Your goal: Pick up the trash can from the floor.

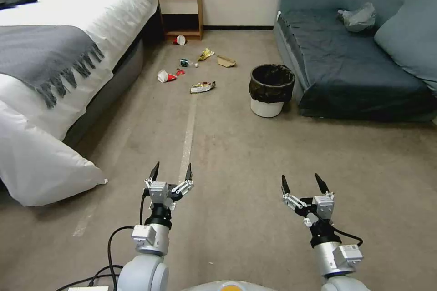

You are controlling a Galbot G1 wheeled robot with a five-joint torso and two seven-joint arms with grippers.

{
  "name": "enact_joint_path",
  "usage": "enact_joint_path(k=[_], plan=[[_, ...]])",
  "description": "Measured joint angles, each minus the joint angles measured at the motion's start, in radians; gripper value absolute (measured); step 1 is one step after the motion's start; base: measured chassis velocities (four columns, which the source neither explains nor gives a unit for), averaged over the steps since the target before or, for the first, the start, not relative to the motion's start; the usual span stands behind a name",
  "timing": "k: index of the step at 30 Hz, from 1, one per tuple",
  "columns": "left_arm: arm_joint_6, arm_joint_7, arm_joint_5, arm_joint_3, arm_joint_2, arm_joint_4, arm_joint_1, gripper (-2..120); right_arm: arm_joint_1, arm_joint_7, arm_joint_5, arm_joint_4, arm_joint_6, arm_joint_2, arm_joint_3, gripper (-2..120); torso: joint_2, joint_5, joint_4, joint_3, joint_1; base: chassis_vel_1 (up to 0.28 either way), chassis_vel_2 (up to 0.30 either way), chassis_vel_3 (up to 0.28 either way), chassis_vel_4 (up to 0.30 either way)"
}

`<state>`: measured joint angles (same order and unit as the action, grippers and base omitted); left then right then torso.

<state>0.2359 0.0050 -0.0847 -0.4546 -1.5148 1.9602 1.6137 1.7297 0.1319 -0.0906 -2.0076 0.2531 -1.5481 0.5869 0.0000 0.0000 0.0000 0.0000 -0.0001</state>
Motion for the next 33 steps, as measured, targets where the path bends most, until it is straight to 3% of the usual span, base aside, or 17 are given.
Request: enact_joint_path(k=[17, 33], plan=[[-0.004, 0.007, 0.007, 0.006, -0.008, -0.011, -0.009, 100, -0.015, -0.011, 0.02, 0.015, 0.027, -0.001, 0.006, 100, 0.0, 0.0, 0.0, 0.0, 0.0, -0.023, -0.025, -0.025, -0.022], [-0.01, 0.021, -0.015, 0.009, -0.015, -0.026, -0.029, 100, -0.045, 0.042, 0.033, 0.06, 0.09, 0.002, 0.024, 100, 0.0, 0.0, 0.0002, 0.0, 0.0, -0.047, -0.05, -0.043, -0.047]])
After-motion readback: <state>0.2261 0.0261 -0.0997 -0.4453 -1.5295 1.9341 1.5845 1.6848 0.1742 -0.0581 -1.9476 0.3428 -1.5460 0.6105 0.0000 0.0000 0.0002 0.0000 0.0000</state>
